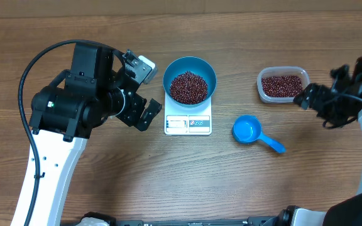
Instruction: Scoop item into bowl and weigh 150g on scale
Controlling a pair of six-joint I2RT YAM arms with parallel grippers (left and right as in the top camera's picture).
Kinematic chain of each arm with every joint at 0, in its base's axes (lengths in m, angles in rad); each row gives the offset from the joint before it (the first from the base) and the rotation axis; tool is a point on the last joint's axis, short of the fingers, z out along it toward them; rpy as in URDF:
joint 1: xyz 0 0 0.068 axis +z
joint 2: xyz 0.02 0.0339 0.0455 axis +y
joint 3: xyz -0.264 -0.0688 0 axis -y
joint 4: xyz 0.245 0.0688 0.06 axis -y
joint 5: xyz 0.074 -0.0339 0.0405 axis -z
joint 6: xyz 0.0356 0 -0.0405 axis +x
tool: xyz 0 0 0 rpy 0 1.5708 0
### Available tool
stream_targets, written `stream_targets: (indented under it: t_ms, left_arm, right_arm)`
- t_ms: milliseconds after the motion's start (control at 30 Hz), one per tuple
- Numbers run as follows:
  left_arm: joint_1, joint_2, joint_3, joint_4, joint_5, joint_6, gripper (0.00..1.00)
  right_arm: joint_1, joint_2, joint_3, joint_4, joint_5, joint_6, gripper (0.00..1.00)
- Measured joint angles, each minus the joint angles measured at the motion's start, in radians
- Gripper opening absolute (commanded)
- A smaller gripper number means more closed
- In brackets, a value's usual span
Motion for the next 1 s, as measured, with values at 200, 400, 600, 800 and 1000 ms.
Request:
stream_targets:
  t_ms: [200,400,600,800,1000]
  left_arm:
    - [0.0,0.0,0.0,0.0,0.0,0.0,1.0]
    - [0.0,0.0,0.0,-0.001,0.0,0.0,1.0]
    - [0.0,0.0,0.0,-0.001,0.0,0.0,1.0]
    - [0.0,0.0,0.0,-0.001,0.0,0.0,0.99]
    - [0.0,0.0,0.0,-0.001,0.0,0.0,0.99]
  right_arm:
    - [0.003,0.0,0.151,-0.081,0.006,-0.005,0.79]
    - [0.087,-0.025,0.194,-0.084,-0.014,-0.035,0.83]
    - [0.212,-0.073,0.204,-0.091,-0.056,-0.03,1.0]
    - [0.229,-0.076,0.204,-0.094,-0.058,-0.026,1.0]
    - [0.229,-0.076,0.204,-0.087,-0.034,-0.051,1.0]
